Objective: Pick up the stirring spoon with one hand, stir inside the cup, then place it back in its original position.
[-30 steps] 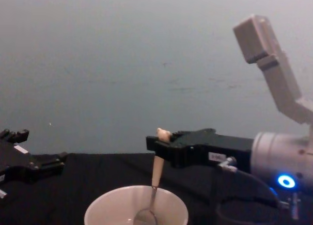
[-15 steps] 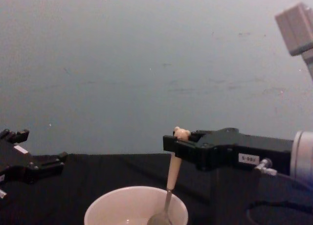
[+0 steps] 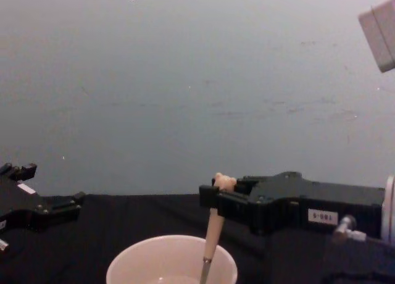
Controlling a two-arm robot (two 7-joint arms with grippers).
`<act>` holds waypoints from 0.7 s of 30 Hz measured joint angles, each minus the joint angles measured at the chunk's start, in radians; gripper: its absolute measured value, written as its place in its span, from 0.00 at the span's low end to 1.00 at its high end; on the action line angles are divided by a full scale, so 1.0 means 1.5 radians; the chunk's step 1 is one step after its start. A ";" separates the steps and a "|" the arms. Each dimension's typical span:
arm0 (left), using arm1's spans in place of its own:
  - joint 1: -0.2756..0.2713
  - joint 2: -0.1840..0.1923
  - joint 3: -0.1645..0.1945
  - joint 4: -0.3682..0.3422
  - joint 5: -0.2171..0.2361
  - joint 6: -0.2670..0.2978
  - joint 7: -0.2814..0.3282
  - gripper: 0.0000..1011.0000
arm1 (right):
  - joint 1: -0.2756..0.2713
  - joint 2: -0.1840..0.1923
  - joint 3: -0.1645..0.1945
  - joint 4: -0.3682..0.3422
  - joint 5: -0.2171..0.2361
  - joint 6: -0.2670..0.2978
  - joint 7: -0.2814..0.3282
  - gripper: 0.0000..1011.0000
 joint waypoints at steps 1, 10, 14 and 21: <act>0.000 0.000 0.000 0.000 0.000 0.000 0.000 0.99 | 0.000 0.001 -0.001 -0.001 0.001 0.000 0.001 0.21; 0.000 0.000 0.000 0.000 0.000 0.000 0.000 0.99 | 0.005 -0.002 -0.024 -0.006 0.002 0.002 0.002 0.21; 0.000 0.000 0.000 0.000 0.000 0.000 0.000 0.99 | 0.015 -0.014 -0.035 0.002 -0.003 0.003 -0.003 0.21; 0.000 0.000 0.000 0.000 0.000 0.000 0.000 0.99 | 0.035 -0.038 -0.046 0.024 -0.012 0.006 -0.013 0.21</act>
